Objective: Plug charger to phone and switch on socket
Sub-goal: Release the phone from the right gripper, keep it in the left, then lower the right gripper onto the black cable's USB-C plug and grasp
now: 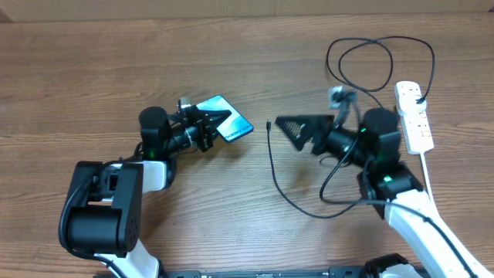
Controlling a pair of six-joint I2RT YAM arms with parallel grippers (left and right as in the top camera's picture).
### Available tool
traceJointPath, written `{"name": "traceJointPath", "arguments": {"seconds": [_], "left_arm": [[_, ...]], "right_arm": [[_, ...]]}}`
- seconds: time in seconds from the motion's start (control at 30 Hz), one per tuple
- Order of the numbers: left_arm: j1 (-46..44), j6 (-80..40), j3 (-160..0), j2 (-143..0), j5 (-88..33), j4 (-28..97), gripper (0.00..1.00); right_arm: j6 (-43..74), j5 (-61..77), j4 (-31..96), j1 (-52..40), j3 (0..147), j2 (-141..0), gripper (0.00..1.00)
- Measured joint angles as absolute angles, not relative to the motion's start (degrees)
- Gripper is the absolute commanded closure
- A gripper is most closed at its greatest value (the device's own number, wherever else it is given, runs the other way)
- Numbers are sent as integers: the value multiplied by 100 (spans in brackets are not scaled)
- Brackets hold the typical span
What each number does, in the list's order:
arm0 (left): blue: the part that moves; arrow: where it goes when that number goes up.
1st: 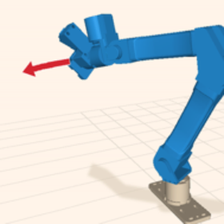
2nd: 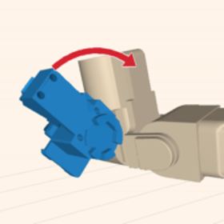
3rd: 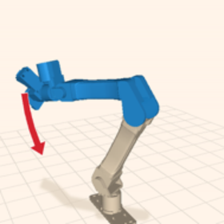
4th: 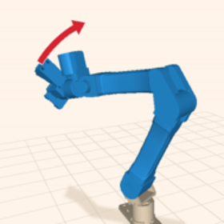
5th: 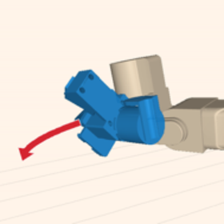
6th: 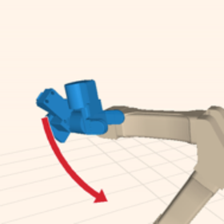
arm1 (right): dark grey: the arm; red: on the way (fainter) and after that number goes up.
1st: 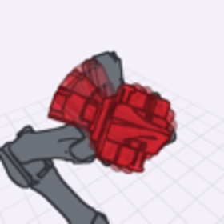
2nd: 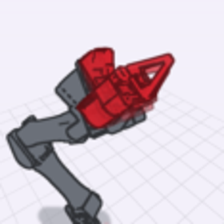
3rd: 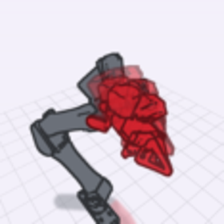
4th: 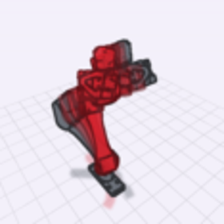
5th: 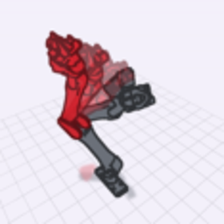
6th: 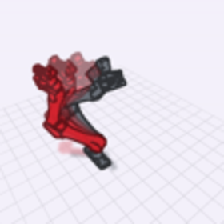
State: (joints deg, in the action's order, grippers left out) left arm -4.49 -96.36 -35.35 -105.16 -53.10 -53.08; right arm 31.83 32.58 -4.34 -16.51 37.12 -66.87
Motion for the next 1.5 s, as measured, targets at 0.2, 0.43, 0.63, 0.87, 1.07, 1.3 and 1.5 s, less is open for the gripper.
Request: {"name": "traceJointPath", "arguments": {"seconds": [0.2, 0.43, 0.63, 0.87, 1.07, 1.3, 1.5], "left_arm": [[-207, -9203, -3551, -10516, -5666, -5310, 96], [-172, -8956, -3590, -10516, -5961, -5312, 96], [-172, -8851, -3594, -10516, -6073, -5312, 96], [-172, -8829, -3594, -10516, -6090, -5312, 95], [-115, -8899, -3597, -10516, -6029, -5310, 95], [373, -8934, -4128, -10516, -6136, -4289, 95], [628, -8538, -4890, -10516, -6278, -3516, 96]], "right_arm": [[2429, 1951, 10, -1946, 3710, -6742, 0], [2067, 1693, 12, -2029, 3710, -6803, 0], [1986, 1817, 99, -2029, 3710, -6805, 0], [1653, 1680, 222, -2106, 3710, -6812, 1], [1328, 427, 298, -2788, 3763, -7225, 1], [1190, -545, 561, -3188, 4657, -8680, 12], [1162, -792, 574, -3192, 5470, -9712, 25]]}}
